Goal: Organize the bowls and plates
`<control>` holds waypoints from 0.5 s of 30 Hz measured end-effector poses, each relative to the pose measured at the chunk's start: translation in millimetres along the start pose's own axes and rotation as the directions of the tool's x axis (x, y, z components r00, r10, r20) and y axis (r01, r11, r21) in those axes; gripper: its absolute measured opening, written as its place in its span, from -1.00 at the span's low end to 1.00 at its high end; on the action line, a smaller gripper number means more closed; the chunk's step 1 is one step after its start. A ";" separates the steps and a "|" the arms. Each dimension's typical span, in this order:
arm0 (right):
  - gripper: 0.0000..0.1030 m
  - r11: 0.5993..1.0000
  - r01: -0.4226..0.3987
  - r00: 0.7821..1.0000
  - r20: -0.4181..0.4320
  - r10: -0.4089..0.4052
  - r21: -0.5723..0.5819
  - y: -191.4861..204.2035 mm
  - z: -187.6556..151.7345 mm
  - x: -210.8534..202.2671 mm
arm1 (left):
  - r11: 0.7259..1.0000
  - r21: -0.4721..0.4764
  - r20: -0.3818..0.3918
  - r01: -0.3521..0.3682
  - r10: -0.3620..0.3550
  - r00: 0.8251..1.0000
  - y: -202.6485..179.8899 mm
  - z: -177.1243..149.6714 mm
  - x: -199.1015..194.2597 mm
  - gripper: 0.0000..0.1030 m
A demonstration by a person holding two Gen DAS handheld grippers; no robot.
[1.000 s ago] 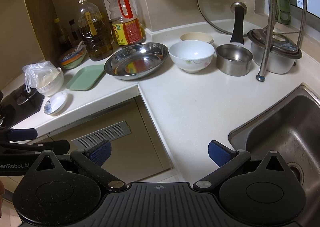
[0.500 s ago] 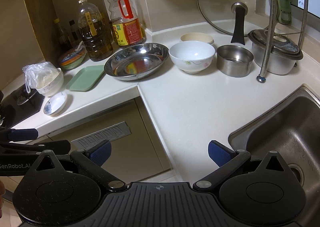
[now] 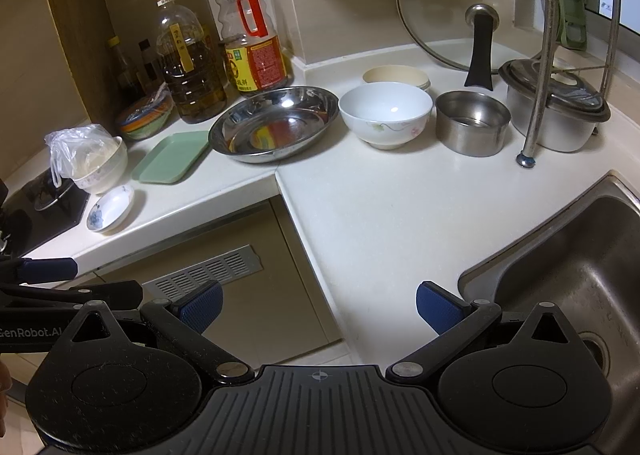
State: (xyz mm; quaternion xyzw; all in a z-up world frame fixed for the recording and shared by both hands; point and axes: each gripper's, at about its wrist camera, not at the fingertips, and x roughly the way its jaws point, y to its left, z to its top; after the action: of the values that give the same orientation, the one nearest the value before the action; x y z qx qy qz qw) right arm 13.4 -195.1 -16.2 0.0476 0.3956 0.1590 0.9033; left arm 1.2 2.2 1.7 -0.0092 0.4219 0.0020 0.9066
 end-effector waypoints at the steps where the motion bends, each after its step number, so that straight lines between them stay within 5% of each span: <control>1: 0.99 1.000 0.000 1.000 0.000 0.000 0.000 -0.3 -0.2 0.3 | 1.000 0.000 0.000 0.000 0.000 1.000 0.0 -0.1 0.0 0.74; 15: 0.99 0.999 -0.033 0.999 -0.008 0.033 -0.016 -3.0 3.4 5.6 | 0.998 -0.043 0.000 -0.040 0.040 0.999 -4.9 2.8 4.6 0.74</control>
State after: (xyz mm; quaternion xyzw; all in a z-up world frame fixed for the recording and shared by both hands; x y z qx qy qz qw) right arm 20.2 -195.9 -18.4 0.0462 0.3969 0.1774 0.8993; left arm 6.4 -2.7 0.0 -0.0200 0.4216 0.0293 0.9061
